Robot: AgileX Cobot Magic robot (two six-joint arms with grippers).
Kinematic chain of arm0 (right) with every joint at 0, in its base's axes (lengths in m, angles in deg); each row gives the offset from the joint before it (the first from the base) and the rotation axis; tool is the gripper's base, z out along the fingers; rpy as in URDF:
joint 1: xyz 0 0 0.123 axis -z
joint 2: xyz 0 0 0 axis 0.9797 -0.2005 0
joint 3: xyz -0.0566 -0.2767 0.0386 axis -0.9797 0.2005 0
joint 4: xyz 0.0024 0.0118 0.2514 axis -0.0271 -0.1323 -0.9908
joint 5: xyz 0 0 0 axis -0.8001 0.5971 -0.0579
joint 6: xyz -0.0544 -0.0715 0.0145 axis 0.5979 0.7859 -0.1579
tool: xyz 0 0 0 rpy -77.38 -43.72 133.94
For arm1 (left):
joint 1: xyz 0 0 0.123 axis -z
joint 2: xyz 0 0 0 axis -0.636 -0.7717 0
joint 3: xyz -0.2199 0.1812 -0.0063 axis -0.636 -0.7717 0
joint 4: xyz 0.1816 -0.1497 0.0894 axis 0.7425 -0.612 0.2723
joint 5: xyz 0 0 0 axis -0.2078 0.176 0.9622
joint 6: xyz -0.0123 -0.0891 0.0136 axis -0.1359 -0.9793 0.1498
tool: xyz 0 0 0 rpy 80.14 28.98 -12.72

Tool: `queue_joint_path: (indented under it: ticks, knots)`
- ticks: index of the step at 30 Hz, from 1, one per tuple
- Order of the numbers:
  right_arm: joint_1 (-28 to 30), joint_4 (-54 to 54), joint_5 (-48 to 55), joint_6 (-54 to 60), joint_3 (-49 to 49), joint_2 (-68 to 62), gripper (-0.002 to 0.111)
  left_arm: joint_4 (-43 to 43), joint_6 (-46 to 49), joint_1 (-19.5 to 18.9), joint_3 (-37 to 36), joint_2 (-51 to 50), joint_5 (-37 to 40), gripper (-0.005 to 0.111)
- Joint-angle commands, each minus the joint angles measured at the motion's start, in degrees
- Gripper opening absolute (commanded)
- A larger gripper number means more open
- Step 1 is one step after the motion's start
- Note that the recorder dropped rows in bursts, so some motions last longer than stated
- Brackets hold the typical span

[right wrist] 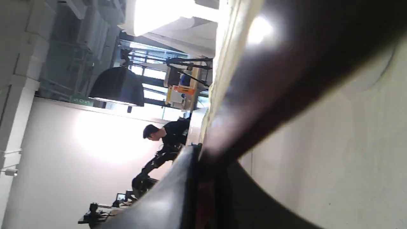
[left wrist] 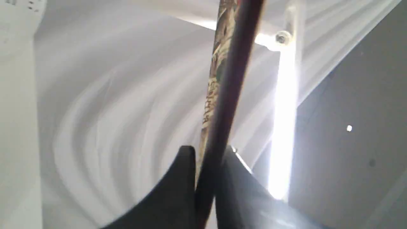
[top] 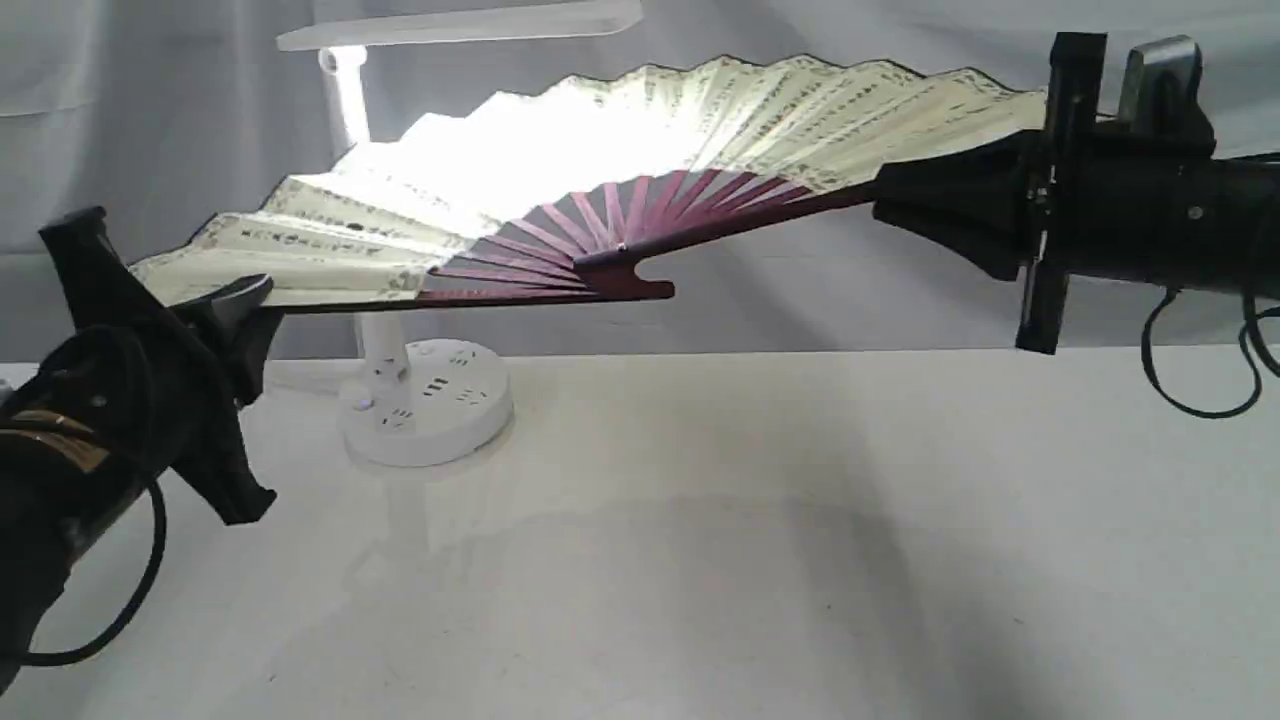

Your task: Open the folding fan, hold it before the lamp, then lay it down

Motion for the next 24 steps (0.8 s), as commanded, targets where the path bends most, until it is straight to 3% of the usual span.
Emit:
queue_joint_path:
  ticks: [1,15,24]
  knots:
    - [1.1,3.5,-4.1,1.3,0.4,-0.2,0.0,-5.0,-2.7,-1.2,-1.2,1.1,1.6,0.0]
    - [2.1,-2.4,-7.0,4.3,13.4,-0.2,0.0,8.2,-6.4,-1.1,-1.9,-3.8,-1.8,0.0]
    - [5.2,-2.7,-7.6,7.9,19.7,-0.2,0.0,1.3,-6.4,4.6,-1.9,-10.9,-4.0,0.0]
